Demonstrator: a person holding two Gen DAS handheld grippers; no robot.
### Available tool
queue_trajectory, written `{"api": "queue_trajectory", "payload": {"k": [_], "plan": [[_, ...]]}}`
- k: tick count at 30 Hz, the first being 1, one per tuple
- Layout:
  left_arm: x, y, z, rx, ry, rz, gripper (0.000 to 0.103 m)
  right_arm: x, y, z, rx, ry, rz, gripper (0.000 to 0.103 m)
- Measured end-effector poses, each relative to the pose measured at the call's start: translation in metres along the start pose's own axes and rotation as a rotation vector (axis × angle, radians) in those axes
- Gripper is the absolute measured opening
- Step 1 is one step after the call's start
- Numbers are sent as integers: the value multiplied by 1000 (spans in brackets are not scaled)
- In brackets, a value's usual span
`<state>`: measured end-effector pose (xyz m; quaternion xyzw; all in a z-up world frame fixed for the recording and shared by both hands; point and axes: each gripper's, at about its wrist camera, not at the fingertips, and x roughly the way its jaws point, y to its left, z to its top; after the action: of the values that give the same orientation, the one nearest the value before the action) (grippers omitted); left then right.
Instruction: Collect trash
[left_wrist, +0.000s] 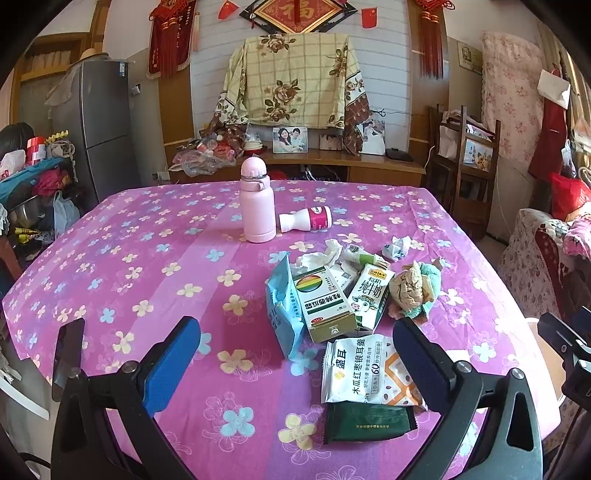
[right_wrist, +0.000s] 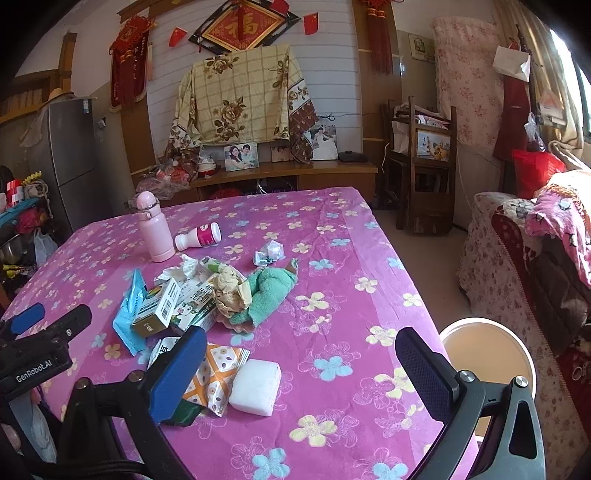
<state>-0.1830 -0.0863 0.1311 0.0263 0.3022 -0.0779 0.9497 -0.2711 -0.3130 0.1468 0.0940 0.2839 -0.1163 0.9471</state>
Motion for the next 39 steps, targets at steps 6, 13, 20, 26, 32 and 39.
{"api": "queue_trajectory", "payload": {"k": [6, 13, 20, 26, 32, 39], "plan": [[-2, 0, 0, -6, -7, -5, 103, -3, 0, 0, 10, -11, 4, 103], [-6, -3, 0, -5, -20, -8, 103, -6, 0, 1, 7, -25, -5, 103], [-12, -5, 1, -7, -37, -18, 103, -8, -1, 3, 9, -32, -6, 103], [-15, -4, 4, -11, -47, -23, 103, -12, 0, 5, 9, -49, -6, 103], [-19, -5, 5, -16, -61, -29, 103, -14, 1, 6, 8, -58, -1, 103], [-22, -7, 5, -12, -69, -31, 103, -16, 2, 8, 7, -64, -2, 103]]}}
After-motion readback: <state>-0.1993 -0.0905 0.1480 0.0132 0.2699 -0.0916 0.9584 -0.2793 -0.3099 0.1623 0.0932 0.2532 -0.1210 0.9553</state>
